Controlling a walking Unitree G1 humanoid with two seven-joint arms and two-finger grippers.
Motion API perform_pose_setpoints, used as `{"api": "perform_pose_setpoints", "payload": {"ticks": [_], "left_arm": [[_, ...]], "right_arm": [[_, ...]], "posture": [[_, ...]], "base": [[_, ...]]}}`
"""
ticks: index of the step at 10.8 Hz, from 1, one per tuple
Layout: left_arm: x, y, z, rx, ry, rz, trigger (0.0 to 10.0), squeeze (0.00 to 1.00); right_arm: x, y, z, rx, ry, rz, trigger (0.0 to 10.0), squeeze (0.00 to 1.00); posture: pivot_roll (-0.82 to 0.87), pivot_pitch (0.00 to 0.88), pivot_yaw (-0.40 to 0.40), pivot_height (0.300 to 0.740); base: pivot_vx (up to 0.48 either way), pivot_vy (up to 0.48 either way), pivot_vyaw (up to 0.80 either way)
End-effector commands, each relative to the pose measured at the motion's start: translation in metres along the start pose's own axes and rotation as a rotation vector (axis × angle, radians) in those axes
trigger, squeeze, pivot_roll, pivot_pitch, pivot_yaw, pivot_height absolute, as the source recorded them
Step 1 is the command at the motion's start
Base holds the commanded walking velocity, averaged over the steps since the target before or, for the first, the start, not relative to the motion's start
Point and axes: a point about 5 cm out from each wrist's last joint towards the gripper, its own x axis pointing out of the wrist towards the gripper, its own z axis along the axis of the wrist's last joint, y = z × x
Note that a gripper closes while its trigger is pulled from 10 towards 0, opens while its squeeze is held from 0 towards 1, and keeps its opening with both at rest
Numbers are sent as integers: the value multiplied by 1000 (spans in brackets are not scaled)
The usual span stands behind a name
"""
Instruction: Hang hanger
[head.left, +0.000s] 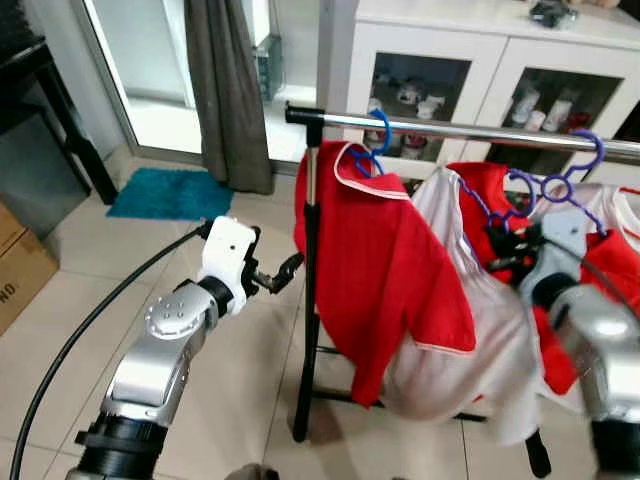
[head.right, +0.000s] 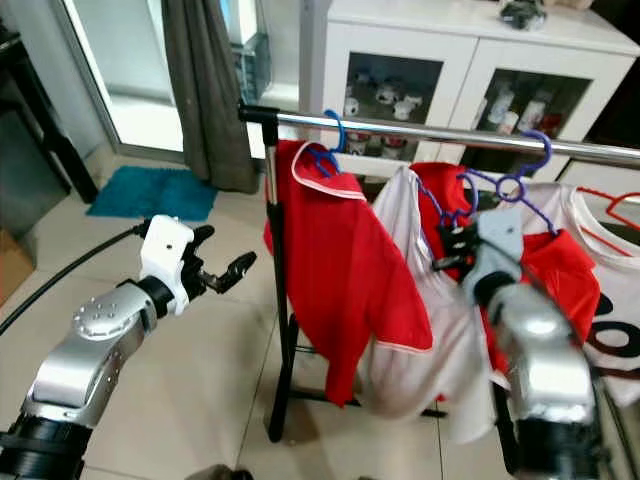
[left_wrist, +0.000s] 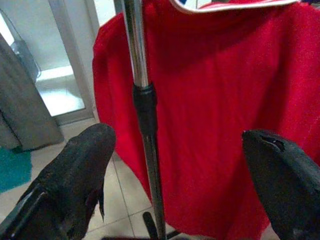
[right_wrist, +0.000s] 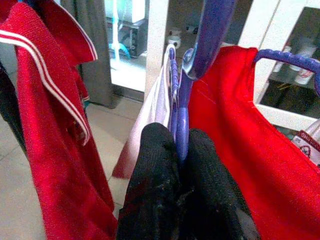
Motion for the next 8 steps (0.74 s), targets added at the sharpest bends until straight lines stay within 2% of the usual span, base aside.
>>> {"api": "perform_pose_setpoints", "payload": {"ticks": [1,4,8], "left_arm": [[-1,1,2,0,-5,16,10000,0],[-8,1,-4,-50,-7,70,10000,0],[-9,0,-2,-76,-13,81,10000,0]], "right_arm": [[-2,4,9,-18,-34,-28,0,0],[-11,18,-8,82,-9,-142,0,0],[-11,28,-7,66,6,-131,0,0]], "posture": [[-149,0,1,740],[-162,0,-14,740],[-171,0,-25,740]], "base": [[0,0,0],[0,0,0],[0,0,0]]}}
